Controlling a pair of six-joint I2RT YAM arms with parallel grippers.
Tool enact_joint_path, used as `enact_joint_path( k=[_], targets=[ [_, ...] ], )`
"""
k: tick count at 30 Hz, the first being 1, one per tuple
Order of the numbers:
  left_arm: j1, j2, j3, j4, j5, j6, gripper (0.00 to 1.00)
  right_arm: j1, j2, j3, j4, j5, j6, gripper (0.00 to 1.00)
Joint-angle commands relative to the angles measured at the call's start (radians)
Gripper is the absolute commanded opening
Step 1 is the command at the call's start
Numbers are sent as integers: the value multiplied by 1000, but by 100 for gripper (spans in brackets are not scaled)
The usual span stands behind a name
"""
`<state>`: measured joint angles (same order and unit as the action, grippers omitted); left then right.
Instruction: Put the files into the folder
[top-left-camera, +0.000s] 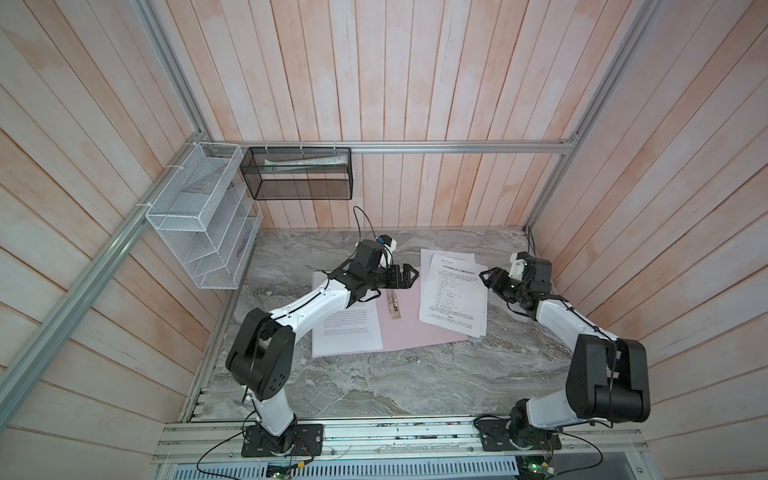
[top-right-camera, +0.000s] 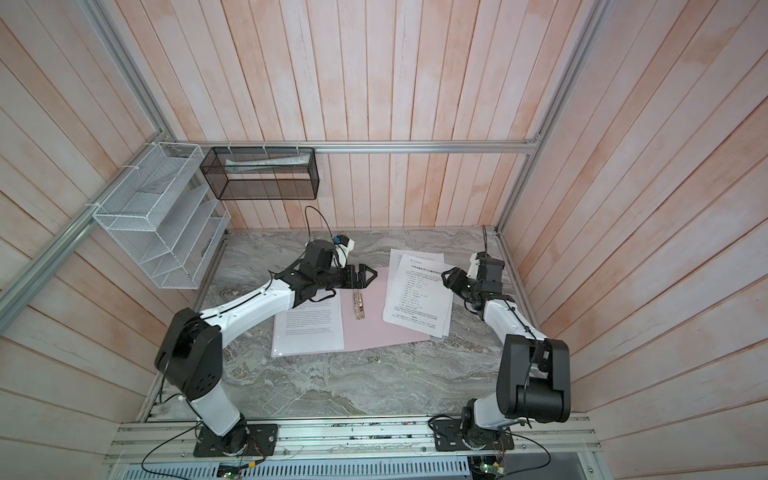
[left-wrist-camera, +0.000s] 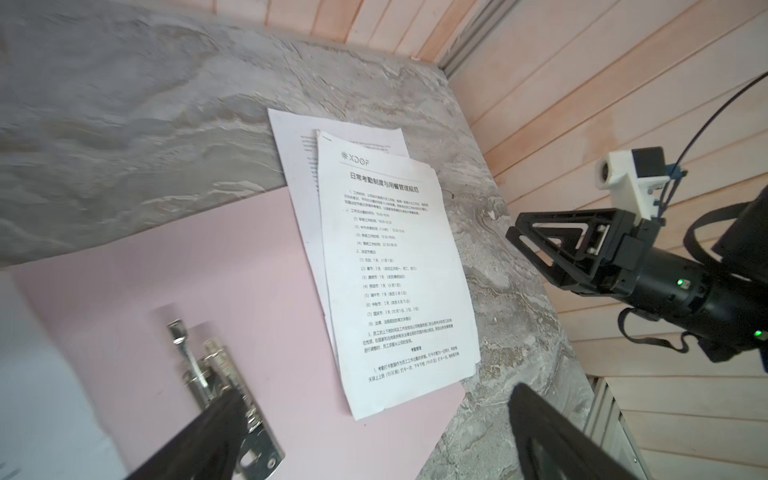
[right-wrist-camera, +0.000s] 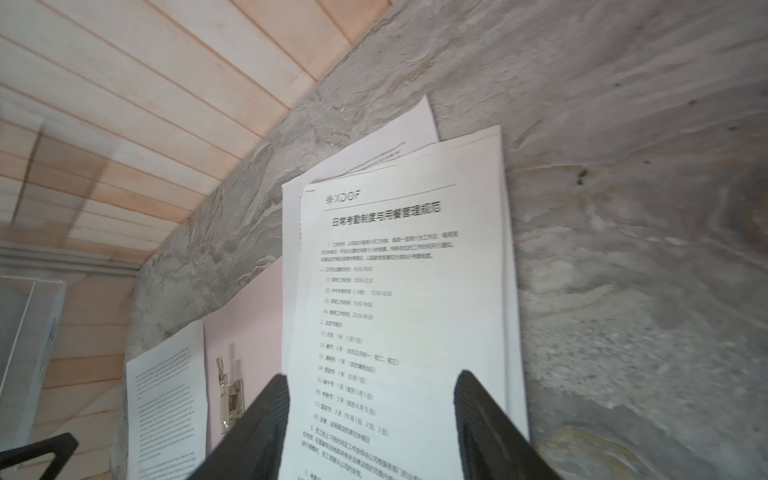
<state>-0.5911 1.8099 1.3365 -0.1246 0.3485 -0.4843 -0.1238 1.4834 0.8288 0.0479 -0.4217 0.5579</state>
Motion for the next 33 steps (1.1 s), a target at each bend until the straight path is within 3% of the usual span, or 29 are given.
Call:
enact_joint_path(
  k=[1,6,16,20,24,28,33],
  targets=[
    [-1,107,68,109,86,-24,100,-14,37,-3,45,-46,-5,61],
    [-4,282,216,99,143,-34,100,-53,48,-49,76,-52,-4,65],
    [-4,541,558,-110,156,4,100,-122,14,-75,76,-43,22,64],
    [-6,588,642,-152,170,3,100,-134,15,-77,47,-18,-9,64],
    [-10,585,654,-142,170,13,100,-158,10,-159,157,-108,30,64],
    [-12,550,640,-184,99,56,100,-159,6,-180,171,-136,34,66],
    [-2,546,636,-221,49,74,100,-159,-20,-215,212,-106,53,81]
  ],
)
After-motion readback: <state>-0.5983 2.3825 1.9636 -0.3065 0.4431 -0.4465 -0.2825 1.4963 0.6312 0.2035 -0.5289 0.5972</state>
